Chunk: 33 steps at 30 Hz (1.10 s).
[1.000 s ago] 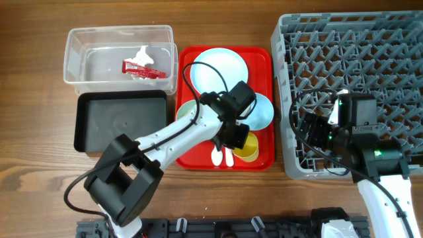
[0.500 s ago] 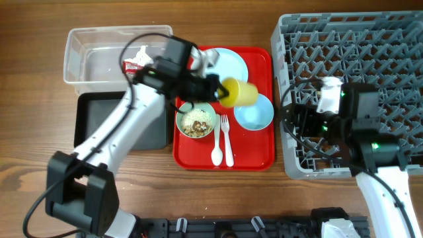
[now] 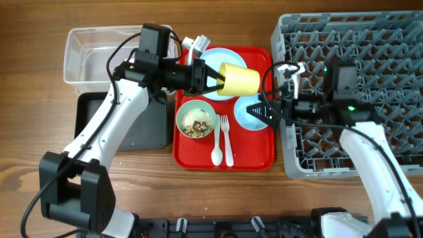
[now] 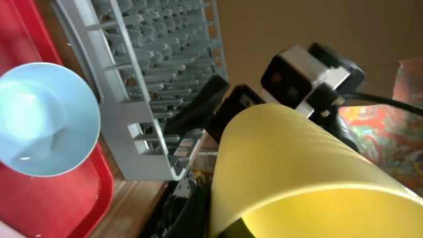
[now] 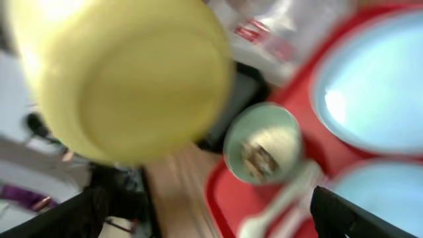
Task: Sort waste into correct bins and load items into the dishwasher rack
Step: 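Hand the yellow cup from the left gripper to the right gripper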
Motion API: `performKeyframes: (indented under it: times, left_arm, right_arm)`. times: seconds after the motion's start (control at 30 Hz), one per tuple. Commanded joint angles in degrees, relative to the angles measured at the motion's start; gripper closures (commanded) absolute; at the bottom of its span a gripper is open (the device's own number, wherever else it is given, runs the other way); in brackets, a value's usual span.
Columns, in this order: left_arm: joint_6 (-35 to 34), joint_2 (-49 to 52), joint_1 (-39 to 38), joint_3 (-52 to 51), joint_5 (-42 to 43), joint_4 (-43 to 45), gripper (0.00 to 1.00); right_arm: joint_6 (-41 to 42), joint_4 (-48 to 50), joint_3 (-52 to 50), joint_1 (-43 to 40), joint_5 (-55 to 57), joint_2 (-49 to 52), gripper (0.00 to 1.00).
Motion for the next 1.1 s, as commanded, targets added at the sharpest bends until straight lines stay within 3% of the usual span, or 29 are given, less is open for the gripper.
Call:
performKeyframes:
  times: [0.0,0.1,0.27,0.73,1.07]
  left_arm:
    - [-0.5,0.8,-0.2,0.2,2.6,0.2,0.96]
    - [-0.5,0.8,-0.2,0.2,2.2,0.2,0.96]
    - [-0.5,0.8,-0.2,0.2,1.8,0.2,0.96]
    - [-1.3,0.8,-3.6,0.2,2.0,2.4,0.96]
    - [-3.2,0.8,-3.6,0.2,2.0,4.0,0.96]
  right_arm:
    - [0.8,7.1,1.1,-0.1,-14.7,2.3,0.00]
    - [4.9,14.0,1.1,-0.1,-18.8,2.3,0.00]
    - [19.0,29.3,1.1,-0.1,-19.1,2.3,0.02]
    - [19.7,29.4,1.0,-0.1,-18.4,2.4,0.10]
    - [19.6,29.3,1.0,-0.1,-18.4,2.4,0.28]
